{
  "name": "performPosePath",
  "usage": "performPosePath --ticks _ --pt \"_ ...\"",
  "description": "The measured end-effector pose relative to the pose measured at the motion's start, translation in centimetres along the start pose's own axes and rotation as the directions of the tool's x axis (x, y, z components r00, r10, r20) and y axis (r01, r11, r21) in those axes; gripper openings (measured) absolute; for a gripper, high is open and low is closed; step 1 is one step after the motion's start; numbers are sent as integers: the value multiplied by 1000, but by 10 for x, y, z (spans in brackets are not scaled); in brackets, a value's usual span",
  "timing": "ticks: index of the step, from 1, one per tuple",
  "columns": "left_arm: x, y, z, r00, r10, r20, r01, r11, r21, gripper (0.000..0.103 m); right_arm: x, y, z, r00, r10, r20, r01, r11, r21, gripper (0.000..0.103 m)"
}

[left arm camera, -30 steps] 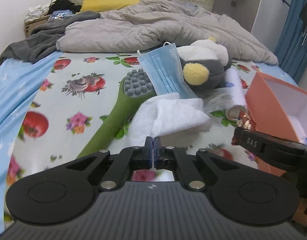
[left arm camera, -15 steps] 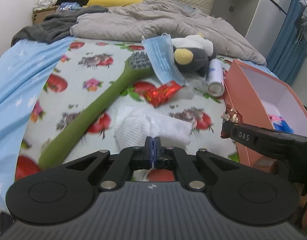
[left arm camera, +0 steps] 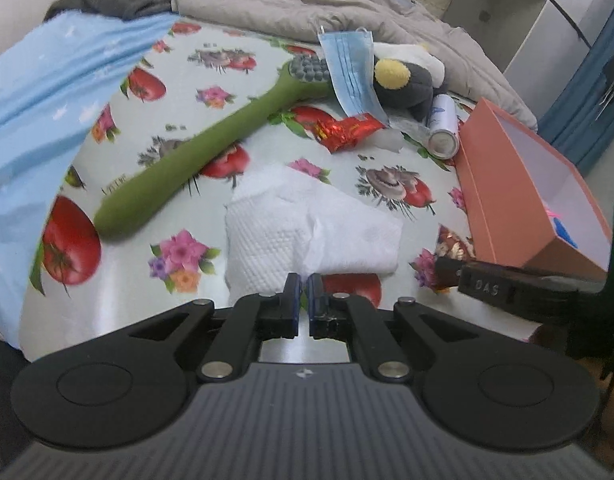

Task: Organize soft objects
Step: 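Pinch the white wipe with the left gripper and lift it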

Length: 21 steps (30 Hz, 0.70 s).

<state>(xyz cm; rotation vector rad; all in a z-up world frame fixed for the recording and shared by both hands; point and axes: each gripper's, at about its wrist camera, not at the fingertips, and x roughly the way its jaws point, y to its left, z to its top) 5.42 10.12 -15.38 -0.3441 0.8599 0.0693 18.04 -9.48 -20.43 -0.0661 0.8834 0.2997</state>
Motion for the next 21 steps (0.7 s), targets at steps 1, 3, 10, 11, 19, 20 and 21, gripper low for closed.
performPosePath --ticks 1,3,10,11,19,20,21 --pt "1 2 0 1000 -10 -7 10 1000 -9 19 2 -1 -1 1000 -2 -13 2 1000 2 29" --pt "4 4 -2 999 -24 -34 24 999 -22 60 4 -5 -3 1000 0 -28 1 1000 17 29" --pt "11 -10 -6 998 -52 -23 52 999 8 70 5 -12 -4 999 25 -39 -23 999 34 40" --pt "15 -12 -5 999 -50 -18 50 999 22 70 6 -12 -4 999 25 -40 -24 999 34 42" --pt "62 -22 19 1000 5 -7 -4 986 169 80 14 -9 -2 999 38 -36 -38 999 3 42" --pt "68 -23 20 1000 14 -11 -11 982 189 80 15 -9 -2 999 40 -35 -40 999 2 42" --pt "77 -25 21 999 27 -20 -22 977 213 80 16 -9 -2 999 40 -37 -40 999 0 42"
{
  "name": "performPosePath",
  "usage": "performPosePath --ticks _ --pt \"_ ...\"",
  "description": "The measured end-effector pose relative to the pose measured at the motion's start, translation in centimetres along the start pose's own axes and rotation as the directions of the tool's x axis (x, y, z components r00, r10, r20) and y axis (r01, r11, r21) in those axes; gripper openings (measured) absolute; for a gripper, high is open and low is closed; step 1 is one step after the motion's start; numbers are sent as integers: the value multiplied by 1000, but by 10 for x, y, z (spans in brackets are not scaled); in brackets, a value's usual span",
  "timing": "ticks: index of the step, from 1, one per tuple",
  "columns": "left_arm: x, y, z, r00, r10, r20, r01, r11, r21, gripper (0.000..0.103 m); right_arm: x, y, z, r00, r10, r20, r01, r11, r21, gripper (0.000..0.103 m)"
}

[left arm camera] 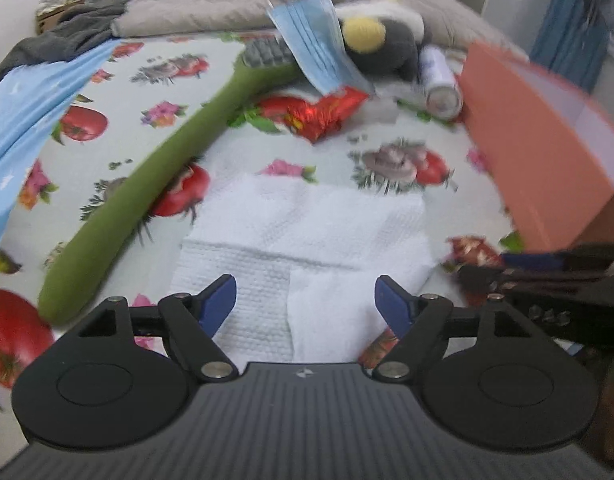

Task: Organize soft objects
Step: 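Pinch the white wipe with the left gripper and lift it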

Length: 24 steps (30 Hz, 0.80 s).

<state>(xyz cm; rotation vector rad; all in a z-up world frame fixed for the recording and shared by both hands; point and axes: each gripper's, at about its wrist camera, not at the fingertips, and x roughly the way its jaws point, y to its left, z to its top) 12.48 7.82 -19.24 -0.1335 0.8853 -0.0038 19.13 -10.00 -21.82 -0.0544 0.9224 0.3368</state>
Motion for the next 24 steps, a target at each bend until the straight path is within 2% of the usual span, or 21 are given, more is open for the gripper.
performPosePath --ticks 5,10,13,19,22,24 --pt "24 -4 -1 999 14 -42 -11 998 57 80 8 -2 -1 1000 -4 -17 4 1000 -5 42" --pt "34 2 -4 997 38 -65 -37 999 30 79 13 0 -2 1000 -15 -16 15 1000 -23 42" --pt "34 2 -5 997 47 -60 -45 999 28 73 15 0 -2 1000 -5 -12 5 1000 -21 42" --pt "33 3 -5 997 52 -51 -51 999 10 48 15 2 -1 1000 -13 -13 13 999 -36 39" --pt "31 5 -6 998 56 -43 -57 998 -33 30 13 0 0 1000 -9 -11 9 1000 -25 35" --pt "29 3 -9 998 55 -41 -57 997 -43 14 12 0 0 1000 -9 -10 9 1000 -26 32"
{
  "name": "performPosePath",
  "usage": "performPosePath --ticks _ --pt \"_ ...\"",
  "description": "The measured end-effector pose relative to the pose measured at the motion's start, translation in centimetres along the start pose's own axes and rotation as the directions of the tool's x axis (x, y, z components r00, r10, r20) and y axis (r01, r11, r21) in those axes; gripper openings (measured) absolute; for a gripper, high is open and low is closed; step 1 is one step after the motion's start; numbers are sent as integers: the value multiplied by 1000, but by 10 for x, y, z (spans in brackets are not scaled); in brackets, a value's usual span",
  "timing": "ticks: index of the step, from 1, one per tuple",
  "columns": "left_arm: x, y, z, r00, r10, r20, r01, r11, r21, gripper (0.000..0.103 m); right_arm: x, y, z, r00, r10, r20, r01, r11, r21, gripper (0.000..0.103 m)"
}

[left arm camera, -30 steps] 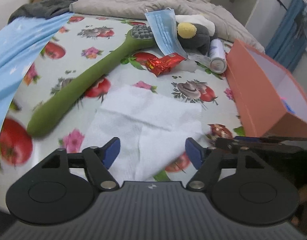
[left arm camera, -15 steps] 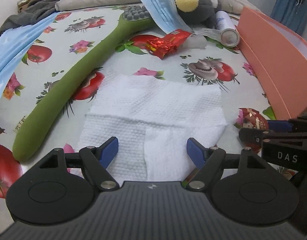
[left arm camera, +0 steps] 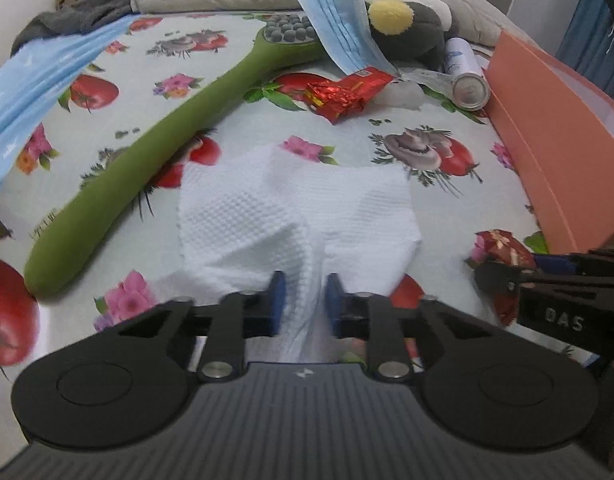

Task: Organize soft objects
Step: 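Pinch the white wipe with the left gripper and lift it, then carry the wipe and snack packet into the pink box with both grippers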

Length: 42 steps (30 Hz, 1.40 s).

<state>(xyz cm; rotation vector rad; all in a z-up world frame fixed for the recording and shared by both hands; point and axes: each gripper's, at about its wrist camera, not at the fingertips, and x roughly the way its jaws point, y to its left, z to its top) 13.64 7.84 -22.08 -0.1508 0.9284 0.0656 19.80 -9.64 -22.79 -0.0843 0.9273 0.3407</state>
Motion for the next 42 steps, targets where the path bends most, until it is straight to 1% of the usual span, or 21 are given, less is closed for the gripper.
performPosePath --ticks 1,2,5,10,14,19,25,32,38,42 --pt "-1 -1 -1 1000 -7 -3 7 1000 -6 9 -1 0 0 1000 2 1 -2 1000 -2 32" --pt "-2 -1 -2 1000 -14 -6 14 1000 -19 7 -2 0 0 1000 4 3 -4 1000 -4 32" --pt "-7 0 -3 999 -35 -12 34 997 -70 6 -5 0 -1 1000 7 4 -7 1000 -8 32" --pt "-20 -2 -6 999 -46 5 46 995 -91 6 -18 -1 2 999 10 33 -10 1000 -7 31" --pt "-39 -2 -1 998 -47 43 51 994 -101 6 -35 -3 9 997 16 73 -16 1000 -1 31" --pt "-71 -4 10 993 -50 108 62 992 -109 5 -64 -3 19 991 32 131 -33 999 6 31" --pt "-110 -8 24 979 -76 188 101 987 -122 5 -101 -4 30 978 70 197 -72 997 2 31" --pt "-150 -22 31 960 -108 260 136 986 -91 5 -137 -3 33 962 89 260 -90 996 -6 31" --pt "-180 -34 31 945 -135 299 161 985 -64 5 -166 -6 34 948 77 310 -80 997 -3 32" --pt "-200 -44 33 930 -160 331 183 982 -41 5 -187 -9 36 933 70 354 -73 997 -6 32"
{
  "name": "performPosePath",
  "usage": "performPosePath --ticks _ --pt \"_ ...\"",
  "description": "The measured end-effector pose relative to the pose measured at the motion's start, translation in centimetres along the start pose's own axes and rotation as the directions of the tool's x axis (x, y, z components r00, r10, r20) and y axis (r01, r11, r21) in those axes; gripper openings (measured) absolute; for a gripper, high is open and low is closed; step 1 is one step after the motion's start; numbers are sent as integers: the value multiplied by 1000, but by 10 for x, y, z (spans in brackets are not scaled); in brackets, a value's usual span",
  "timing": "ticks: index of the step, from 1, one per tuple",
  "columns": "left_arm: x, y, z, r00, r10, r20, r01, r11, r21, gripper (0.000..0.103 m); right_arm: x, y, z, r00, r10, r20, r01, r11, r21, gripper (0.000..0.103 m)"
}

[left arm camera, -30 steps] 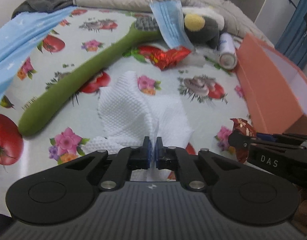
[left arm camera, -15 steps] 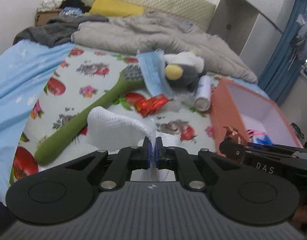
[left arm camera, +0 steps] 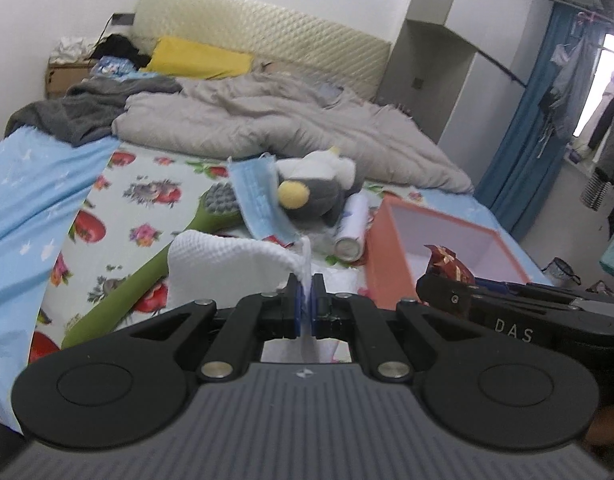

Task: Organize soft objects
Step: 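Carry the wipe and snack packet into the pink box with both grippers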

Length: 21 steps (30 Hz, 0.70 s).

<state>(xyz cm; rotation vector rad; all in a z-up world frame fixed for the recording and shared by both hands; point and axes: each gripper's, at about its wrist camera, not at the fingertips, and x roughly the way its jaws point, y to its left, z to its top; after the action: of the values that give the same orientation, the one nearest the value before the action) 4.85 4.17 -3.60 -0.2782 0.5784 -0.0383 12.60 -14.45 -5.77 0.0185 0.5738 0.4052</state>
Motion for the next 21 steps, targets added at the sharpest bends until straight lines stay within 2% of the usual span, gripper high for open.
performPosePath --ticks 4,10,21 --pt "-11 -15 8 999 -28 24 28 999 22 5 -13 -6 8 1000 -17 14 17 1000 7 32" --pt "-16 -43 18 996 -91 20 90 995 53 5 -34 -28 15 998 -53 22 52 998 37 32" --pt "-1 -117 25 969 -246 -8 245 962 123 5 -69 -87 14 983 -171 59 165 981 100 32"
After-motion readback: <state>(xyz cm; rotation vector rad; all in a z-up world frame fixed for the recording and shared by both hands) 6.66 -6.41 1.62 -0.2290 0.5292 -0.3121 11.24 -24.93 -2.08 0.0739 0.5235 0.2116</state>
